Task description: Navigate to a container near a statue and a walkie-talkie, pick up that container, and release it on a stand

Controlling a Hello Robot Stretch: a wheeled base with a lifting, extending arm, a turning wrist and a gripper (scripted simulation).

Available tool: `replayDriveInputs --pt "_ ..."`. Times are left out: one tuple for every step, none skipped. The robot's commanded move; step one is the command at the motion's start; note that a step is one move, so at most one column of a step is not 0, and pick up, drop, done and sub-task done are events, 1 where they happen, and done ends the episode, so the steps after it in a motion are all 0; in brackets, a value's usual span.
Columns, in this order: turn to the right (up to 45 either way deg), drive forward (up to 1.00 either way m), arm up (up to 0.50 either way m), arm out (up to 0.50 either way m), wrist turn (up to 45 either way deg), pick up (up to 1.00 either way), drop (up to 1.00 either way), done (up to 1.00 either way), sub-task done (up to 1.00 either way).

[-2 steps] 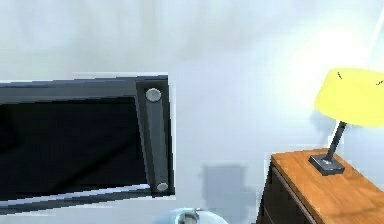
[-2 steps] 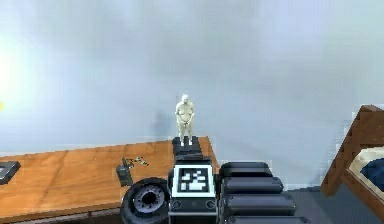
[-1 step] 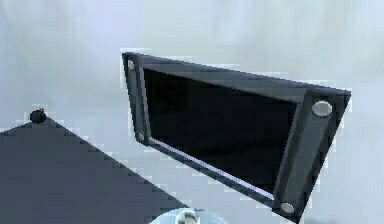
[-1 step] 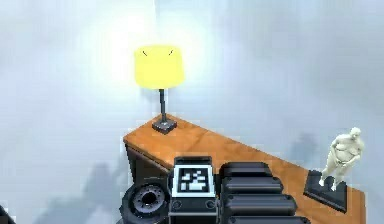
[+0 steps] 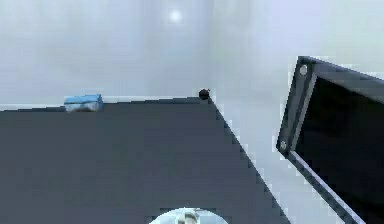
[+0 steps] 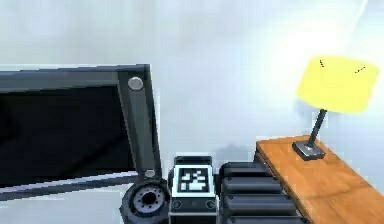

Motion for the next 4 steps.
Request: replayDriveInputs --pt "-36.0 0.00 0.00 0.00 0.0 0.00 0.00 0.00 0.00" --pt "0.0 1.00 0.00 0.00 0.0 0.00 0.00 0.00 0.00" --pt "-3.0 0.00 0.00 0.00 0.0 0.00 0.00 0.00 0.00" --pt "0.0 0.50 0.00 0.00 0.0 0.00 0.00 0.00 0.00"
